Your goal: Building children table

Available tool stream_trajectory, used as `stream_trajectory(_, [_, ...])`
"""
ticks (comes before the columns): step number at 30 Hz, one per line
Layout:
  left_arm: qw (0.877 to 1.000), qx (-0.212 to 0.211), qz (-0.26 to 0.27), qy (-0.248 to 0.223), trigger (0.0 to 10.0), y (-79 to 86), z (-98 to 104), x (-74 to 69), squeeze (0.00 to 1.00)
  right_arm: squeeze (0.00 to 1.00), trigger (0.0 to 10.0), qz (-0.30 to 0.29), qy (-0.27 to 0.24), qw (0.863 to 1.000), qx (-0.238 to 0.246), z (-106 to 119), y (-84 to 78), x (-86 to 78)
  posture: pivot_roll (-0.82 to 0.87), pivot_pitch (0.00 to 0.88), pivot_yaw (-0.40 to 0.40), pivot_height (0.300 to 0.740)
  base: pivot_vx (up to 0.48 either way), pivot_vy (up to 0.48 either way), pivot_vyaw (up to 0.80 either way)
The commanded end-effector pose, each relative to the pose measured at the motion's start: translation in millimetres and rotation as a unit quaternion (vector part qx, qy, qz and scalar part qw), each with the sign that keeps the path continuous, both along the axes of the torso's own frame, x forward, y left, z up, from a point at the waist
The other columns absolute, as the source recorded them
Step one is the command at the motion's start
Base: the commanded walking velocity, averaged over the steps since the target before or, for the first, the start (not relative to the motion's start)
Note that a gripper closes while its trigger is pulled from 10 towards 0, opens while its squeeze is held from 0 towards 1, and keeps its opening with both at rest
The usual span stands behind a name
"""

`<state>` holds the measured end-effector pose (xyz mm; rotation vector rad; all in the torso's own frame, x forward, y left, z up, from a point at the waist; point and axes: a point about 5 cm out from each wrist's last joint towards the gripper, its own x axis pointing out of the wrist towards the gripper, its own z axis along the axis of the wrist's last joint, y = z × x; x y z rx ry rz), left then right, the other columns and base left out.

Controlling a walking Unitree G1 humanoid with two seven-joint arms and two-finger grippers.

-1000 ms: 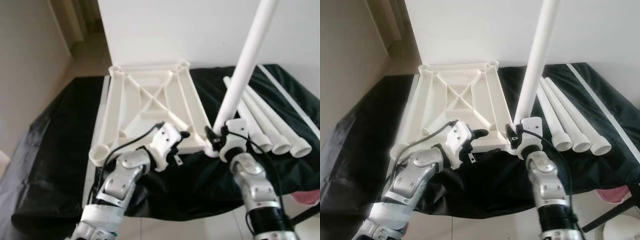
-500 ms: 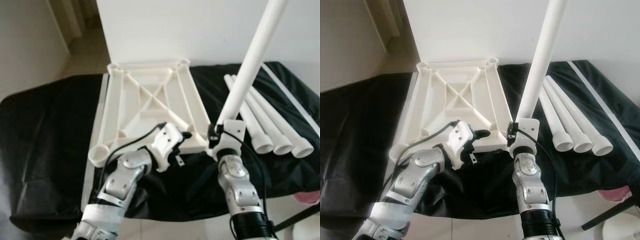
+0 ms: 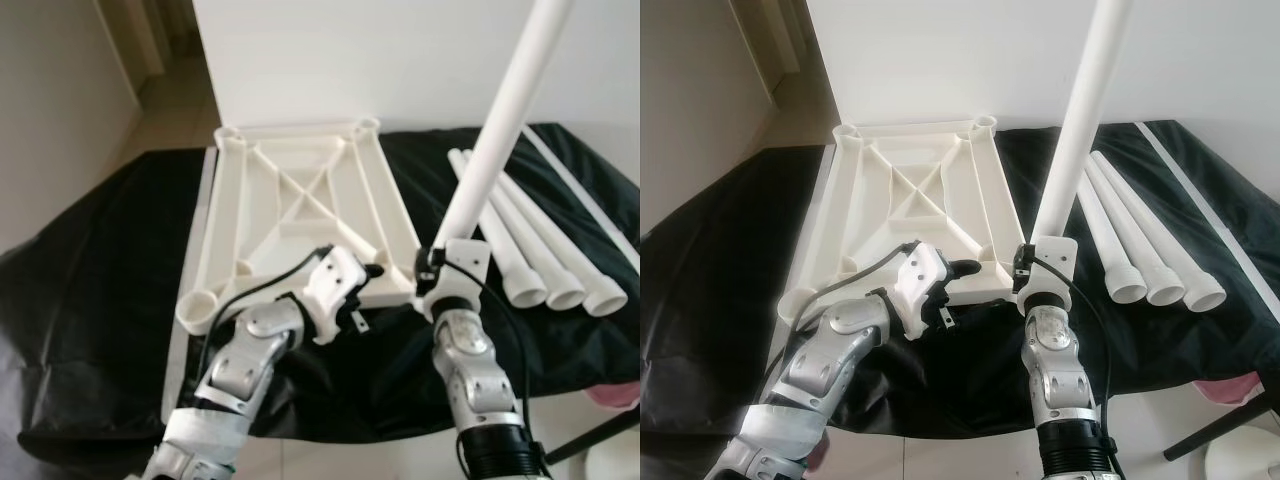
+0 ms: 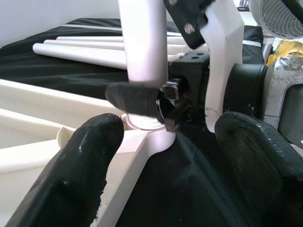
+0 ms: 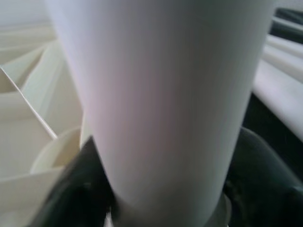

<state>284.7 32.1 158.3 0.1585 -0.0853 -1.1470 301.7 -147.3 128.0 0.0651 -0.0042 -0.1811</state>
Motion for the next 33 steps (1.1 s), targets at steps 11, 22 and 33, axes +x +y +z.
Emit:
stream_trajectory(11, [1.000,-0.002,0.000,-0.004,10.0,-1.5,3,2.1,0.00,0.00,10.0,0.121,-0.038,0.992,0.000,3,-23.5,-7.9,-0.11,0.000,0.043,0.740,0.000,0.000,0.00])
stream_trajectory(22, [1.000,0.001,-0.005,0.002,10.0,-3.5,-1,-3.1,0.00,0.00,10.0,0.261,-0.063,0.963,-0.035,12,-23.9,-2.3,-0.10,0.000,0.037,0.740,0.000,0.000,0.00])
stream_trajectory(33, [1.000,0.007,-0.003,0.001,10.0,-1.6,-1,-4.0,0.00,0.00,10.0,0.316,-0.049,0.945,-0.071,9,-25.3,7.3,-0.09,0.000,0.037,0.740,0.000,0.000,0.00])
